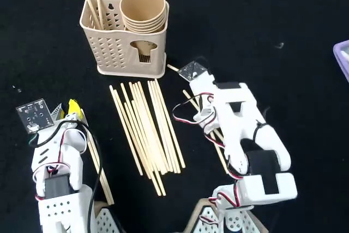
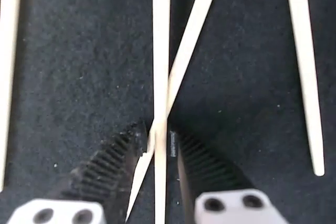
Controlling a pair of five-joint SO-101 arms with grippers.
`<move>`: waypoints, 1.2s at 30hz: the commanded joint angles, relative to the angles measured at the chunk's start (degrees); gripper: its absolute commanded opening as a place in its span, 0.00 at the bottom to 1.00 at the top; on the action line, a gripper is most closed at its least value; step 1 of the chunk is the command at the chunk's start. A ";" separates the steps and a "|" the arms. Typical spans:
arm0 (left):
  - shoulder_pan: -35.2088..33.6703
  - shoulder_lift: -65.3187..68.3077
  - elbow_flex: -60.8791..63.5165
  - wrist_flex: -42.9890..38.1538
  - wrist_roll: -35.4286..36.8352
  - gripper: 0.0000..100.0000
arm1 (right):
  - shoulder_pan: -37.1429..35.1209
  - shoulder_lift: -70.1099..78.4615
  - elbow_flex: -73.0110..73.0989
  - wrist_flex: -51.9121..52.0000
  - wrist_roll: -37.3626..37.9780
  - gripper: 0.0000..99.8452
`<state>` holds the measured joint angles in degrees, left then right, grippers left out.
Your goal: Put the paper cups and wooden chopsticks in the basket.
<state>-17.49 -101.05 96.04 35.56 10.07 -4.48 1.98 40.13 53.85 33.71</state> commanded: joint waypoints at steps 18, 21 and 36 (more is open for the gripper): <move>0.40 -0.79 1.01 -0.09 0.00 0.10 | -3.43 -40.13 0.13 19.16 -0.44 0.01; 0.40 -0.79 1.01 -0.09 0.00 0.10 | -8.88 -50.95 -5.58 29.19 -1.05 0.01; 0.40 -0.79 1.10 0.00 0.00 0.10 | -30.15 -61.32 1.27 -30.15 -33.58 0.01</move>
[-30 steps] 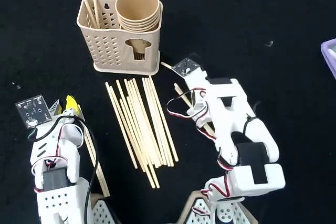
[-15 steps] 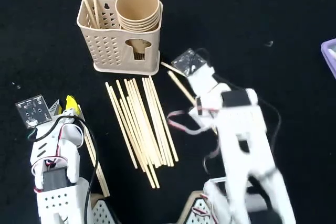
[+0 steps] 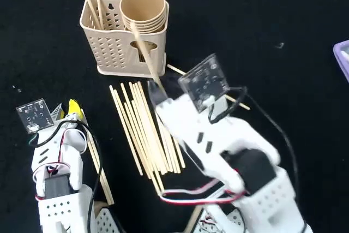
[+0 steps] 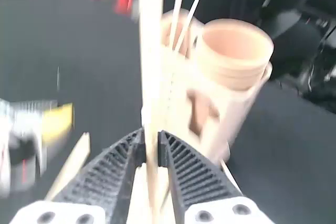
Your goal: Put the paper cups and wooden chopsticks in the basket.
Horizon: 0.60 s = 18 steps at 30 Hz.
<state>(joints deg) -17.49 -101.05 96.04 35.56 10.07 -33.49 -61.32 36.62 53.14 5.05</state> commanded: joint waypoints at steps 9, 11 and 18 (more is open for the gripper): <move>0.40 -0.79 1.36 -0.35 0.00 0.10 | -1.14 23.87 -1.63 -62.07 -6.42 0.01; 0.40 -0.79 1.36 -0.35 0.00 0.10 | -1.14 30.29 -7.25 -62.24 -6.42 0.01; 0.40 -0.79 1.36 -0.35 0.00 0.10 | -0.79 53.93 -30.55 -62.24 -6.07 0.01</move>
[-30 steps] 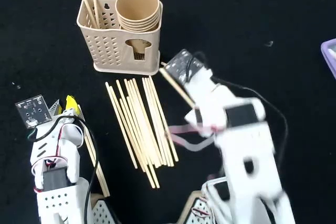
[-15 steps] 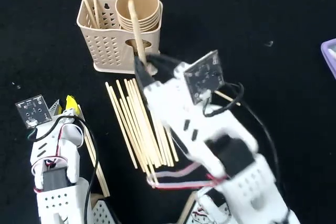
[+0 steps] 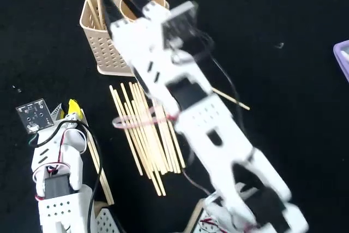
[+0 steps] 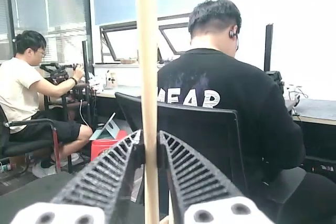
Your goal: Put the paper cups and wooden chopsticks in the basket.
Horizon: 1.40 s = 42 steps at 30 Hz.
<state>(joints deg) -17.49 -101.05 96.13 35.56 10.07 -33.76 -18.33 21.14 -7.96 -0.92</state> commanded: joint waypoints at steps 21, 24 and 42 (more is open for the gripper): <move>0.57 -0.79 1.27 -0.35 0.00 0.10 | -1.14 36.26 -38.64 21.80 6.86 0.12; 0.57 -0.79 1.27 -0.35 0.00 0.10 | -1.41 36.18 -41.63 26.46 6.86 0.16; 0.40 -0.79 1.27 -0.26 0.00 0.10 | 6.07 9.98 -53.23 98.29 8.53 0.19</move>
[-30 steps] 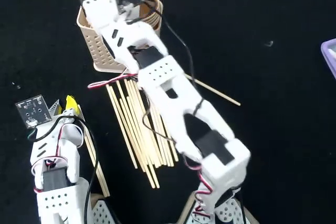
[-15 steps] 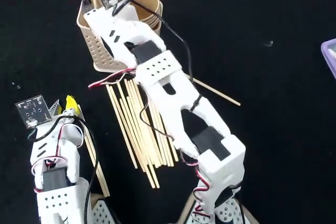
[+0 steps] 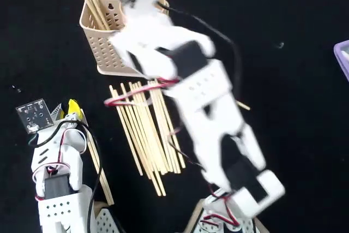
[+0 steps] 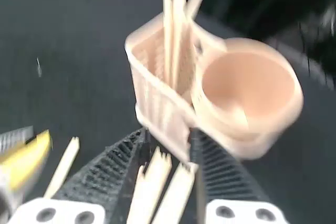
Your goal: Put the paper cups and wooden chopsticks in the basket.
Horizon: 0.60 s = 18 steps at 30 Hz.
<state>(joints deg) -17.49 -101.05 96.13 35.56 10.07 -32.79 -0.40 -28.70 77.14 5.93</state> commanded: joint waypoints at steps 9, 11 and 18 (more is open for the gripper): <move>0.40 -0.79 1.27 -0.18 0.00 0.10 | 27.87 -4.62 9.71 16.70 17.49 0.19; 0.40 -0.79 1.27 -0.18 0.00 0.10 | 32.62 -1.10 18.59 9.14 23.21 0.19; 0.75 -0.79 1.27 -0.18 0.00 0.10 | 36.31 13.85 39.16 -20.31 42.11 0.19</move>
<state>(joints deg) -17.49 -101.05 96.13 35.56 10.07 2.29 7.96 4.26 71.69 40.22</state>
